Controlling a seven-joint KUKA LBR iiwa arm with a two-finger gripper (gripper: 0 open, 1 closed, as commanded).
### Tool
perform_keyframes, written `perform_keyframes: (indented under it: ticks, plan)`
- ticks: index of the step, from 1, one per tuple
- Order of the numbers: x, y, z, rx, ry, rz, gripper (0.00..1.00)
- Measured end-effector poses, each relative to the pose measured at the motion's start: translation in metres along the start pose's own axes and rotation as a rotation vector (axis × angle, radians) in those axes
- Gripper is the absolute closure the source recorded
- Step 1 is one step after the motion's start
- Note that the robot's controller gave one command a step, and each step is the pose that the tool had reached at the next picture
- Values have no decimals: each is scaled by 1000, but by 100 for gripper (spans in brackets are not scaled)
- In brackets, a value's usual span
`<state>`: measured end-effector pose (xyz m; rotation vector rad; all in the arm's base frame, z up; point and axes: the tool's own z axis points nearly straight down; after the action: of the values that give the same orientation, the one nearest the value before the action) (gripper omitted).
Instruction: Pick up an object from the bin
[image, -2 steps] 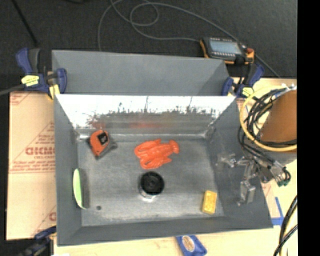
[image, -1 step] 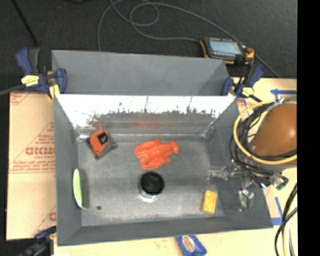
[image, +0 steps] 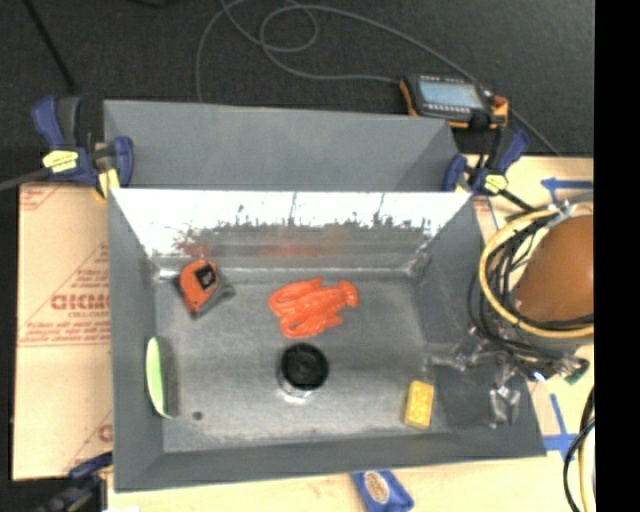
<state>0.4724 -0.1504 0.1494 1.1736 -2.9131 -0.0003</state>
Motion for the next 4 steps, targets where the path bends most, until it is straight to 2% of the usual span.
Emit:
perform_keyframes:
  ticks: [1, 2, 4]
  plan:
    - [-16, 4, 70, -6, -11, -181, 0]
    - [-20, 3, 95, 4, -15, -239, 100]
    - [-18, 3, 88, 3, -9, -246, 100]
